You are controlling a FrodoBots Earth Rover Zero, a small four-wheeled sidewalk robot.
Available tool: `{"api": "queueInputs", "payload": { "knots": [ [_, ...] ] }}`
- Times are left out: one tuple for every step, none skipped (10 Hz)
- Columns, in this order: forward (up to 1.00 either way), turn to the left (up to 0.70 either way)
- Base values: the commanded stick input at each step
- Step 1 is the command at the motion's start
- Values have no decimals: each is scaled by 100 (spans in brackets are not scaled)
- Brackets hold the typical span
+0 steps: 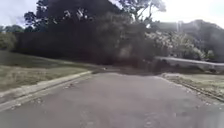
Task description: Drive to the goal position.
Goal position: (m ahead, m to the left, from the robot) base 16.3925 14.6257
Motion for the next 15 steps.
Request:
{"api": "queueInputs", "payload": {
  "knots": [
    [100, 0],
    [100, 0],
    [100, 0],
    [100, 0],
    [100, 0],
    [100, -7],
    [100, -18],
    [100, -27],
    [100, -27],
    [100, -27],
    [100, -17],
    [100, -5],
    [100, 0],
    [100, 0],
    [100, 0]
  ]
}}
